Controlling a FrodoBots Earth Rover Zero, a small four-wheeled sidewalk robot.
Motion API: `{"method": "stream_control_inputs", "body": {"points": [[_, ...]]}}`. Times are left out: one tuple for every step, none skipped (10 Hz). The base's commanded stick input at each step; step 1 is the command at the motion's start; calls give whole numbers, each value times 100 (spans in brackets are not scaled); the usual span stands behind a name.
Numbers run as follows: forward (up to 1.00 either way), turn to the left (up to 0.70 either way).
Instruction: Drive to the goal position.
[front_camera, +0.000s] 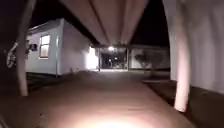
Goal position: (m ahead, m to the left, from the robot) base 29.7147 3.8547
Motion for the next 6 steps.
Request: {"method": "stream_control_inputs", "body": {"points": [[100,0],[100,0],[100,0],[100,0],[100,0],[100,0]]}}
